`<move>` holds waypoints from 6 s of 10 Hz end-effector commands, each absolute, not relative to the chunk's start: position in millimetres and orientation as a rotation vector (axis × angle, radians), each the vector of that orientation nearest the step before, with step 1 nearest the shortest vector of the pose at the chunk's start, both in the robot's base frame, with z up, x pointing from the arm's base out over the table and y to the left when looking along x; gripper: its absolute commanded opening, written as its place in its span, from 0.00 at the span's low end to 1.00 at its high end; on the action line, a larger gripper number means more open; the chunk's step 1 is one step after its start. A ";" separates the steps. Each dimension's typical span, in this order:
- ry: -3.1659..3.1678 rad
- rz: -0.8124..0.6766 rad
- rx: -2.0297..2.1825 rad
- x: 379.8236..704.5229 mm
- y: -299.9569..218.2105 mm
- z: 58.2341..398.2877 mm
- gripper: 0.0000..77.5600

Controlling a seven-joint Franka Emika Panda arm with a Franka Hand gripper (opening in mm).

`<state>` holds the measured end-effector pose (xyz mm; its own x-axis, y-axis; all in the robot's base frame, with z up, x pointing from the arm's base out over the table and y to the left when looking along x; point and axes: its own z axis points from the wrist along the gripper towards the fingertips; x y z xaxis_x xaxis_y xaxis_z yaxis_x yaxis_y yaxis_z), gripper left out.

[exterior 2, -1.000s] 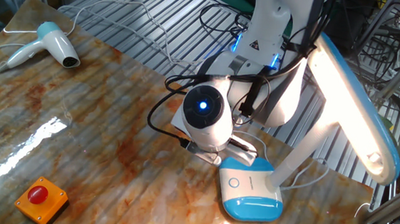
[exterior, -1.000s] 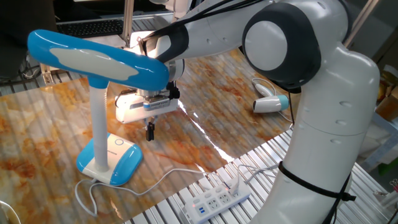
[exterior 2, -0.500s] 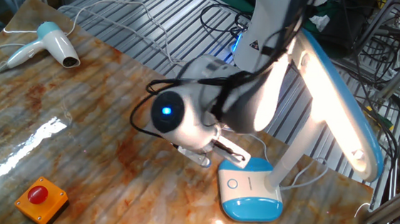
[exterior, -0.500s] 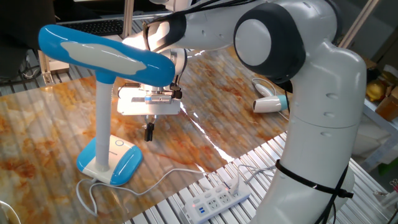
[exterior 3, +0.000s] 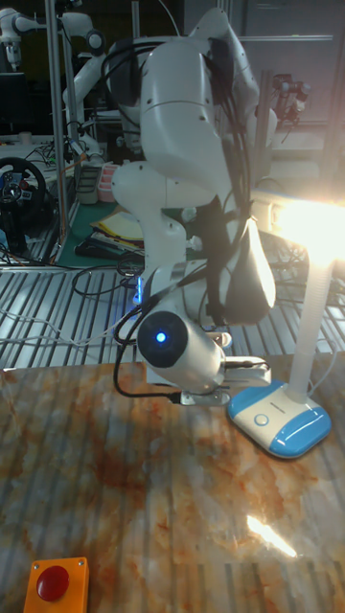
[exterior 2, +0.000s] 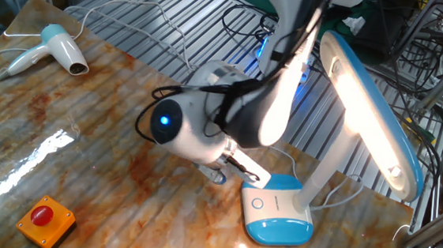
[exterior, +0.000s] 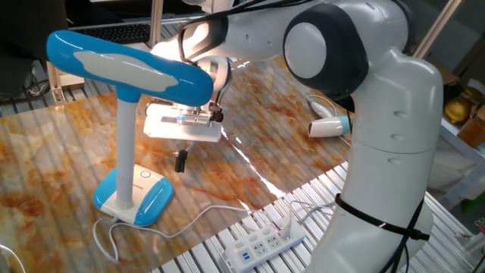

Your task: Turn off the desk lamp by pressing the button

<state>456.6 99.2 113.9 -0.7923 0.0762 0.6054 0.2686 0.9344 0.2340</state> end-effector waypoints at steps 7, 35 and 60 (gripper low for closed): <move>-2.434 -0.424 -0.695 457.7 99.3 115.4 0.00; -2.266 -0.223 -1.027 453.1 108.7 116.2 0.00; -2.138 -0.257 -1.085 486.0 132.9 100.1 0.00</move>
<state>479.9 138.1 94.3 -0.3812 0.6367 0.6703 0.7692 0.6206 -0.1522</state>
